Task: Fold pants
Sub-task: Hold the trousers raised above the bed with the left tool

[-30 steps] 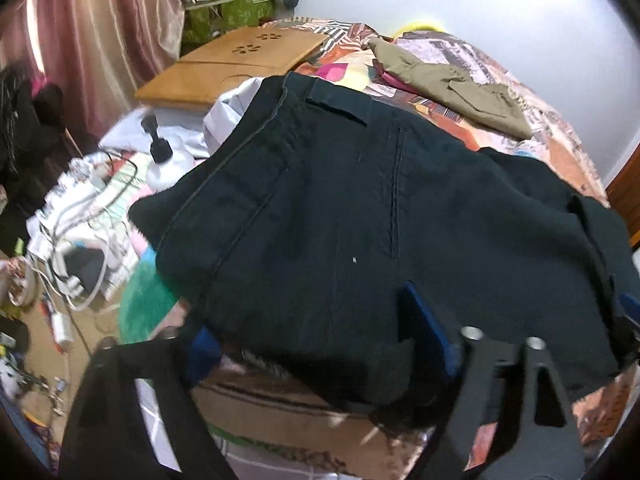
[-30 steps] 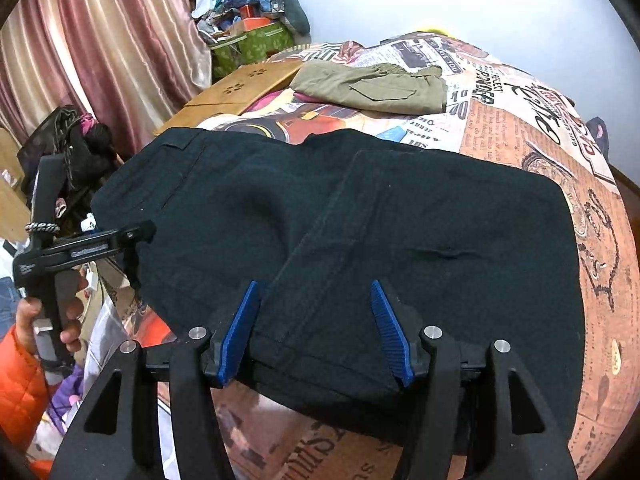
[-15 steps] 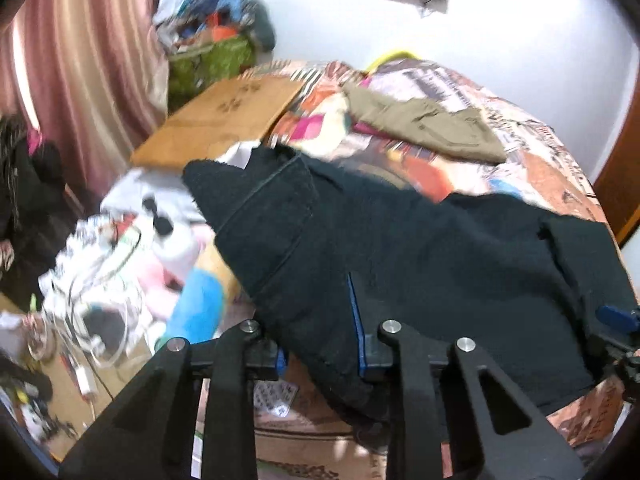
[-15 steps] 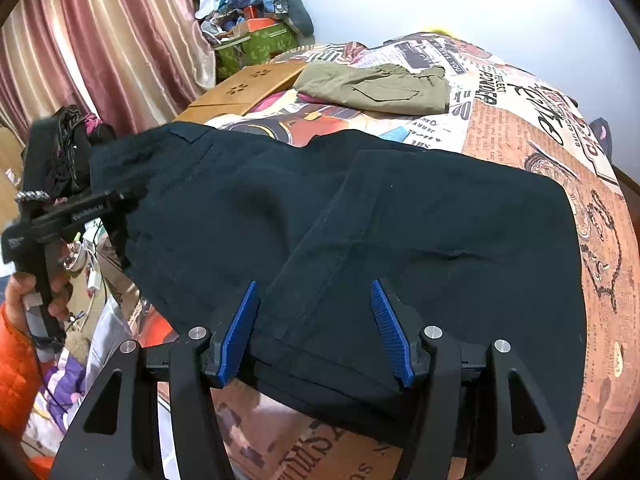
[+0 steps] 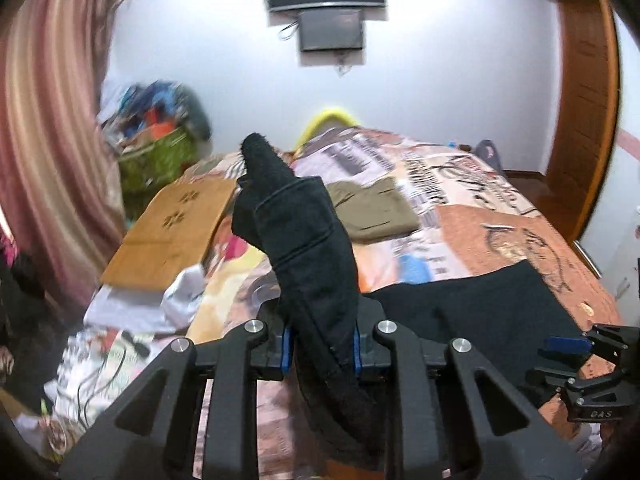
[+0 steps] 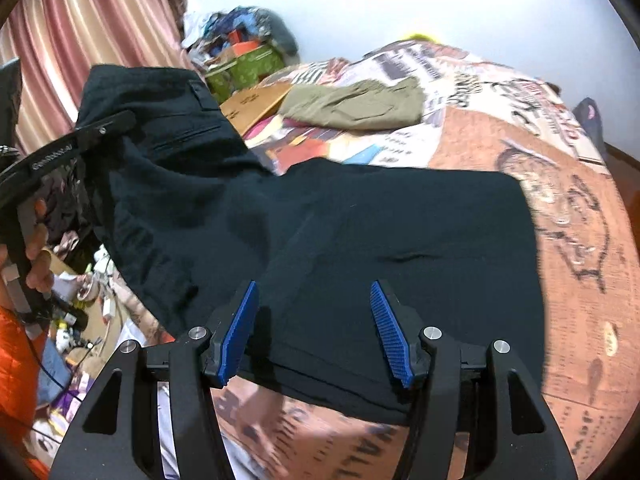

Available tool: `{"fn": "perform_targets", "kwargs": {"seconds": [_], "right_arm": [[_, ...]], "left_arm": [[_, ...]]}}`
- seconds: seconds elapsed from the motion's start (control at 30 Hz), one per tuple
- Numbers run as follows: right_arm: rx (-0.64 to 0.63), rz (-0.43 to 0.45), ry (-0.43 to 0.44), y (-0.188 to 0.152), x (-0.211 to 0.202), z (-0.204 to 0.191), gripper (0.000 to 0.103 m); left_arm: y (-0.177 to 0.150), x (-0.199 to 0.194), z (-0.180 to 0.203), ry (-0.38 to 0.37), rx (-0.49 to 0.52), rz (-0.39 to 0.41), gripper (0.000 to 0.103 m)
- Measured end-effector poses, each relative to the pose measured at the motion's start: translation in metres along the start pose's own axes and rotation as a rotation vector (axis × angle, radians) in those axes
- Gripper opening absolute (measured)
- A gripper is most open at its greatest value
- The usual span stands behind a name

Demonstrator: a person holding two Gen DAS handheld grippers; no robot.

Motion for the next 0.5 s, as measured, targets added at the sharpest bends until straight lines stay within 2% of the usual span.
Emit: {"fn": "perform_targets", "kwargs": {"seconds": [0.17,0.23,0.3,0.5], "right_arm": [[0.029,-0.003,-0.078,-0.009,-0.003,0.03,0.055],[0.038,-0.027,-0.079,-0.019,0.006,0.036,0.055],[0.029,-0.012,-0.087,-0.02,0.008,0.036,0.055],[0.05,-0.007,-0.06,-0.017,0.009,0.036,0.058]], "left_arm": [[0.017,0.001,0.032,-0.076,0.029,0.012,0.021],[0.021,0.004,0.043,-0.115,0.02,0.003,0.021],[0.025,0.007,0.054,-0.157,0.009,-0.012,0.02],[0.035,0.014,0.087,-0.226,0.022,-0.035,0.018]]}}
Point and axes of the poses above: each gripper's, at about its wrist camera, not at the fingertips, and x roughly the way its jaws point, z to its right, y to its top, the point moved 9 cm from there along x, roughly the way its jaws point, and after that the axes turned 5 degrees about x, right-handed, at the moved point
